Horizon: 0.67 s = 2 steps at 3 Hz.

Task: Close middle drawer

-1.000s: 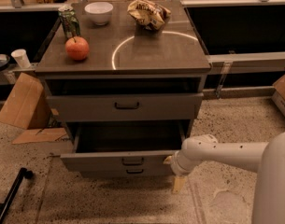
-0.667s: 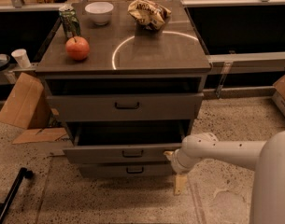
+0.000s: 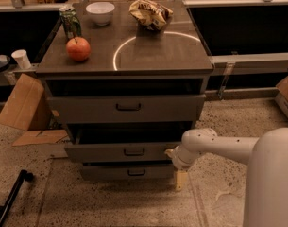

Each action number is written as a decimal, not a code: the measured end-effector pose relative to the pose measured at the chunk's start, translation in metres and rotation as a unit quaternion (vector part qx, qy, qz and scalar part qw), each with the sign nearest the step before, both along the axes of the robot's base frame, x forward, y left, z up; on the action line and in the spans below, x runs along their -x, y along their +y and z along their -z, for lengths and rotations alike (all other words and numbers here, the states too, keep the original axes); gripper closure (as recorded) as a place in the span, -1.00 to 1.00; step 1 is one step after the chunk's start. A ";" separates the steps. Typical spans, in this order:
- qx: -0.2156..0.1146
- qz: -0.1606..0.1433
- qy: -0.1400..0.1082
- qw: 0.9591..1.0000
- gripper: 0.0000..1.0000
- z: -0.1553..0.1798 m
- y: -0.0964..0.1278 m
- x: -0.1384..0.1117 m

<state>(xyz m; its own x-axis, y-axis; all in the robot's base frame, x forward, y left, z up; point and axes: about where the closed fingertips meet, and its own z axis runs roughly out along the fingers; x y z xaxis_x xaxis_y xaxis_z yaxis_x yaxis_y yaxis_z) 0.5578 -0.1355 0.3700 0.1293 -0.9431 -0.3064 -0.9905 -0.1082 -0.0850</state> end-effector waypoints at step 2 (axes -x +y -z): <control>-0.005 0.010 -0.001 1.000 -0.62 -0.002 -0.004 -0.023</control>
Offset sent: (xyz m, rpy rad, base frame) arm 0.0377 -0.0093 0.0068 0.0129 -0.0160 -0.0373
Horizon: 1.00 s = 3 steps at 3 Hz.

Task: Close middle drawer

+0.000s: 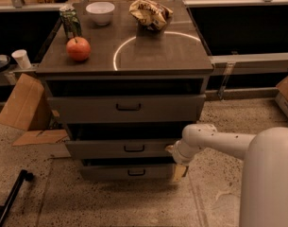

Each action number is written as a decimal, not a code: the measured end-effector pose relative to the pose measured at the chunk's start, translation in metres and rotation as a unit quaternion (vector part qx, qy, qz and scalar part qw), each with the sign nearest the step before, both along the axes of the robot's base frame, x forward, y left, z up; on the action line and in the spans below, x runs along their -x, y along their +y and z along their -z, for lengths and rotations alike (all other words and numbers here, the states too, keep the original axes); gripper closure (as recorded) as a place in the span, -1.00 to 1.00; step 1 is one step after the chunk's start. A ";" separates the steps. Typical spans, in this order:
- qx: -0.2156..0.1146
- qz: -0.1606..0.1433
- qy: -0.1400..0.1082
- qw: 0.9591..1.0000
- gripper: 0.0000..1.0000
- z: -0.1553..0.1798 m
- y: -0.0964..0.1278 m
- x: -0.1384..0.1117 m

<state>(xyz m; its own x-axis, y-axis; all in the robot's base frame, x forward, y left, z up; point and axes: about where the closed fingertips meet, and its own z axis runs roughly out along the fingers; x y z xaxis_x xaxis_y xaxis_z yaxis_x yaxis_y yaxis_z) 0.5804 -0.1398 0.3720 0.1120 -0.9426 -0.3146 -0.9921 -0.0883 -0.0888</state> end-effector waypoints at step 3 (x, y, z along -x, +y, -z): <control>-0.010 0.009 -0.002 1.000 0.24 0.004 -0.003 -0.013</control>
Offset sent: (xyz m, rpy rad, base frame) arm 0.0176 -0.0064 -0.0008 0.0192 -0.0158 -0.0276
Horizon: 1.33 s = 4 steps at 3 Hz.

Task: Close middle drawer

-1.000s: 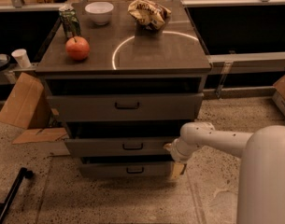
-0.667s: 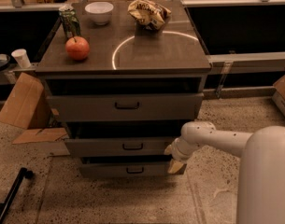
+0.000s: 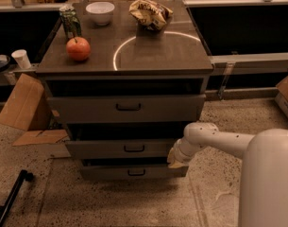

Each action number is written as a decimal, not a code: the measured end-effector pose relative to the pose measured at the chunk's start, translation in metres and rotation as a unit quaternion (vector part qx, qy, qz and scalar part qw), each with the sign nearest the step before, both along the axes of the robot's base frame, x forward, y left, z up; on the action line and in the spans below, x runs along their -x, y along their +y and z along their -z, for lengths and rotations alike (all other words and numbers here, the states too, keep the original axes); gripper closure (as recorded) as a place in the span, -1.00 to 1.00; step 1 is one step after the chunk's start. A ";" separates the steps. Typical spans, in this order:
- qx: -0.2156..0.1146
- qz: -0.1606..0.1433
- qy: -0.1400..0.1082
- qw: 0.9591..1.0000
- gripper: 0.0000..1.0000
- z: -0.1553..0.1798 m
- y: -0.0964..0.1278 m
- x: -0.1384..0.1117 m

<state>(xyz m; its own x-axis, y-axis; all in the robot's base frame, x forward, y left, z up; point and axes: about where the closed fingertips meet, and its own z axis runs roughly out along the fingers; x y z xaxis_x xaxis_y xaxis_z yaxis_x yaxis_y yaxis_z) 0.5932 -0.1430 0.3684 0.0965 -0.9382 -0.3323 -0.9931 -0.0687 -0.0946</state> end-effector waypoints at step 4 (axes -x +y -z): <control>0.000 -0.003 0.007 1.000 -1.00 0.000 0.003 -0.016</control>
Offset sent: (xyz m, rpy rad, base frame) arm 0.0060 -0.0019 0.0018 0.0055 -0.0006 -0.0083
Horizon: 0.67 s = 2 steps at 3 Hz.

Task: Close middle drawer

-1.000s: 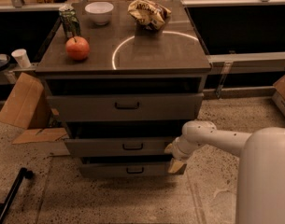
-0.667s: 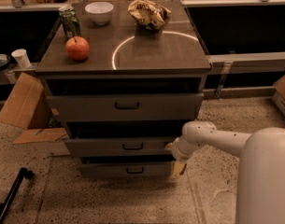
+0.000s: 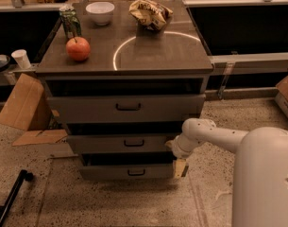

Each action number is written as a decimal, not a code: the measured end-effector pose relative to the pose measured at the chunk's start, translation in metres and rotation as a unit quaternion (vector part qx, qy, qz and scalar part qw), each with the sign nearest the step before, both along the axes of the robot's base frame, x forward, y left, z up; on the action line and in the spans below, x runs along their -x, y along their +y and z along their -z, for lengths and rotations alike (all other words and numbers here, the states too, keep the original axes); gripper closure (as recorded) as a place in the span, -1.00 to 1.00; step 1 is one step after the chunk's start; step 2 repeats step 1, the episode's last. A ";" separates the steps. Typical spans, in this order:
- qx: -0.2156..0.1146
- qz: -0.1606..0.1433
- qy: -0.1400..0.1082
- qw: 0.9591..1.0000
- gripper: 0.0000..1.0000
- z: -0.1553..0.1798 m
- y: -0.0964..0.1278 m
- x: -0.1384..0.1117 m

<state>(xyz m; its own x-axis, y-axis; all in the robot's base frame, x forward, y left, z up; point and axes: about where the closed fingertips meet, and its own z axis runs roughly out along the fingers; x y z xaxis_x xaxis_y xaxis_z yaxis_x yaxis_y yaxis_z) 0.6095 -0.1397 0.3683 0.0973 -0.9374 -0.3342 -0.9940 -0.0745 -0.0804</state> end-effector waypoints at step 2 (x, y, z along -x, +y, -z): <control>0.001 -0.011 0.012 1.000 -1.00 0.004 0.003 -0.002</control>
Offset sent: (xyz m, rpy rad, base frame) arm 0.0000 0.0000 0.0000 0.0000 0.0000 0.0000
